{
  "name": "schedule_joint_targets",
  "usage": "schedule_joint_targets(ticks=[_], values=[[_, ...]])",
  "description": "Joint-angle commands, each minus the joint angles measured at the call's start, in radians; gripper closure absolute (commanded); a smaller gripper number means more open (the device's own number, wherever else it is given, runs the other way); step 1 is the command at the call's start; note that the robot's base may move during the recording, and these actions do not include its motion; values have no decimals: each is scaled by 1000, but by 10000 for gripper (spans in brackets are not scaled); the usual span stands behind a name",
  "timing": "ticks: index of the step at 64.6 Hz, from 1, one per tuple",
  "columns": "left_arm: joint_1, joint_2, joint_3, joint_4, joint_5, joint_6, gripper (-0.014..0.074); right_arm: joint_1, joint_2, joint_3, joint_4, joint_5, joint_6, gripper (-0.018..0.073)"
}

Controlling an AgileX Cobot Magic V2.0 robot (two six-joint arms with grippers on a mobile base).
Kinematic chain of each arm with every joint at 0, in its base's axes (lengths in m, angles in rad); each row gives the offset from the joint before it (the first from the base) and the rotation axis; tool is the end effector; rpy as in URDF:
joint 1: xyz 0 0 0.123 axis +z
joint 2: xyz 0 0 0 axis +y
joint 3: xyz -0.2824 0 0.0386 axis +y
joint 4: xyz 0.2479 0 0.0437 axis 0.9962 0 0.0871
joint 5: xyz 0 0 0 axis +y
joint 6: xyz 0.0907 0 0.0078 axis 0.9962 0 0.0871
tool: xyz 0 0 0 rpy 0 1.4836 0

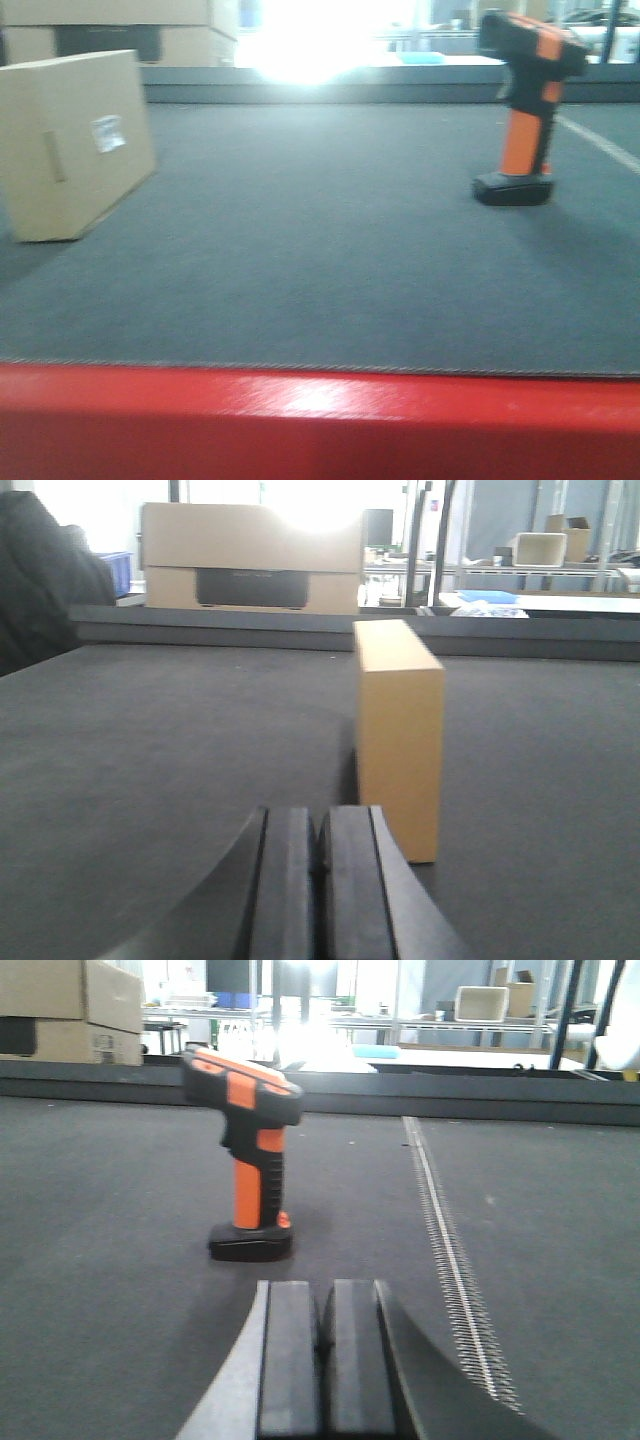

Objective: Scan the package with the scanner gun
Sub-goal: 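Approach the table edge, aligning grippers with the box and scanner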

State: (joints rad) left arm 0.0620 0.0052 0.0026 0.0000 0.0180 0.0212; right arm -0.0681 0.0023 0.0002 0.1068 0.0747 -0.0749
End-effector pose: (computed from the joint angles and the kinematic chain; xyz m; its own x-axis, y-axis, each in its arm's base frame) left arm 0.0568 0.0035 0.2103 0.0599 0.0250 -0.9979 -0.0632 0.9978 0.0212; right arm 0.0566 -0.0031 0.2062 0.0123 0.0308 -0.9994 0.0597 0.9977 0.0315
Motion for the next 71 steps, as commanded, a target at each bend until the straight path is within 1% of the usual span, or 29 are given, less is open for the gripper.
schedule_joint_targets(ticks=[1, 22, 34, 71], values=[[-5, -5, -3, 0, -18, -1, 707, -1, -2, 0, 2, -24, 0, 713], [-5, -5, -3, 0, -18, -1, 707, -1, -2, 0, 2, -24, 0, 713], [-40, -5, -3, 0, -18, -1, 707, -1, -2, 0, 2, -24, 0, 713], [-37, -5, -3, 0, -18, -1, 707, -1, -2, 0, 2, -24, 0, 713]])
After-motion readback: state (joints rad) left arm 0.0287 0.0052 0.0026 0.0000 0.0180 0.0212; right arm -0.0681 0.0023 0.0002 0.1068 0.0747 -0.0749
